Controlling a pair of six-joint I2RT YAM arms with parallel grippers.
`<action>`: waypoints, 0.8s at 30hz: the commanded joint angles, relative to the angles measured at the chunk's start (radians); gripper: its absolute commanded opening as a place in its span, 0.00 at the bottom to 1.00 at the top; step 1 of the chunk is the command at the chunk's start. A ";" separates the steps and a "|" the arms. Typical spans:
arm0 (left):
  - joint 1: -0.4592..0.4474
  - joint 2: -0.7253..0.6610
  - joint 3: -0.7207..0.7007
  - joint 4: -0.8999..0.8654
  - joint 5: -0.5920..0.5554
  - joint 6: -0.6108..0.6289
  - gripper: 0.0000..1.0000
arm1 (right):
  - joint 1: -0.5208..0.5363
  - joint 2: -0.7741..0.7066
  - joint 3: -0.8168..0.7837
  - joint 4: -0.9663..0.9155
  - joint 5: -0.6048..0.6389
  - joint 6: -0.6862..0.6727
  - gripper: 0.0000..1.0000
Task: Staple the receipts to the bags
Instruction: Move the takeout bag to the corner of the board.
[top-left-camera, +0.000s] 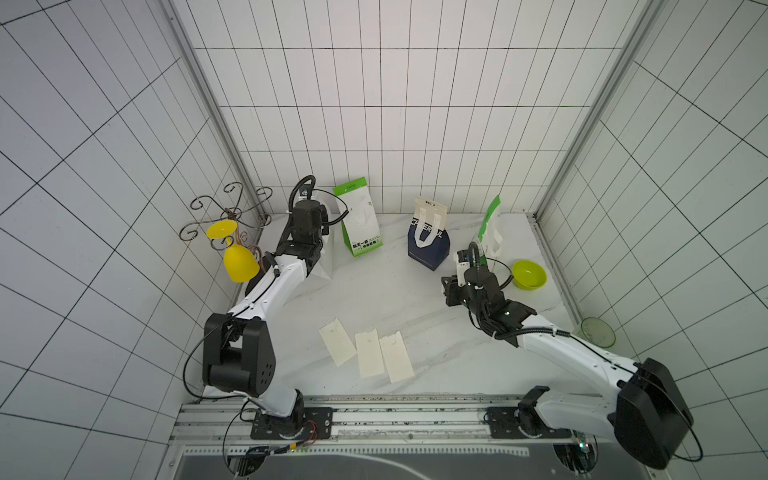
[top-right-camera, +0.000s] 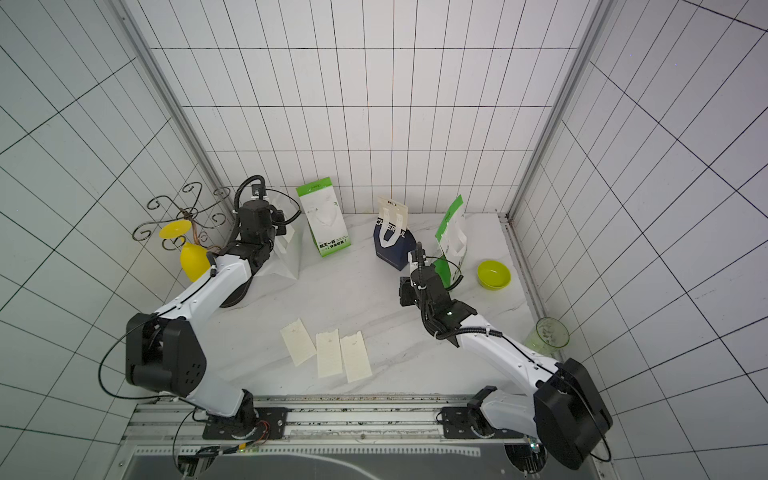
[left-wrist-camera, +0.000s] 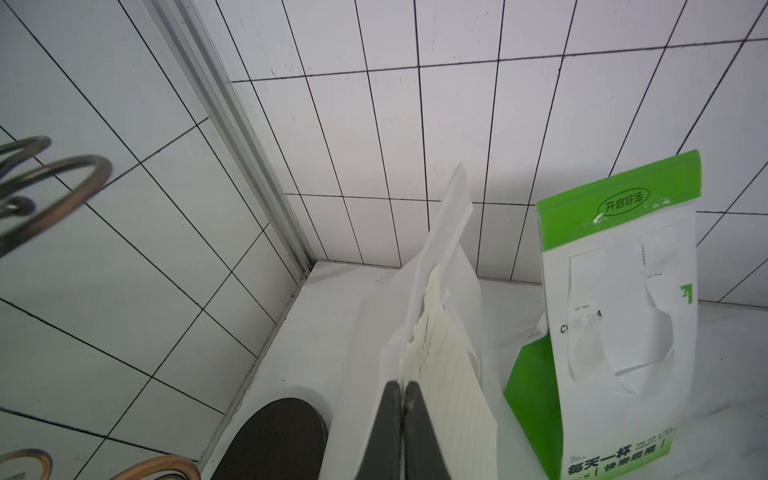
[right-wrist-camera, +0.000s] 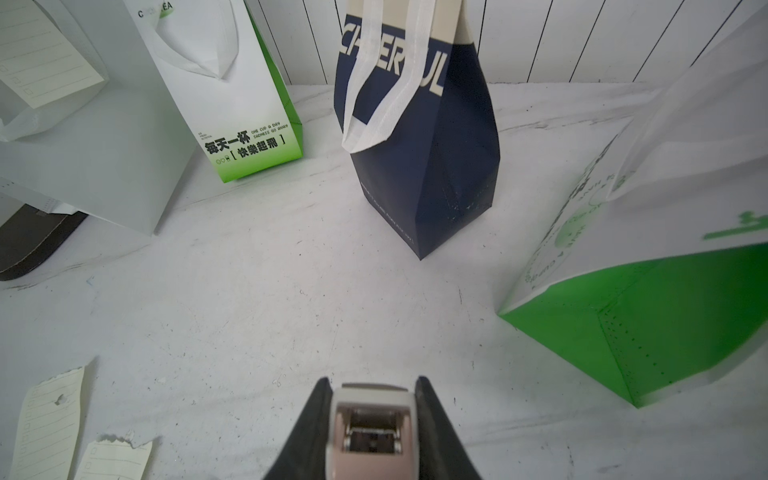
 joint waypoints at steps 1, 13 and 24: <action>0.012 0.010 0.028 0.026 -0.036 -0.029 0.00 | -0.008 0.013 -0.051 0.005 0.017 0.016 0.00; 0.044 0.007 0.016 -0.019 -0.002 -0.094 0.58 | -0.009 0.030 -0.053 0.010 0.002 0.017 0.00; 0.063 -0.083 0.098 -0.058 0.036 -0.173 0.98 | -0.008 0.035 -0.077 0.006 -0.009 0.033 0.00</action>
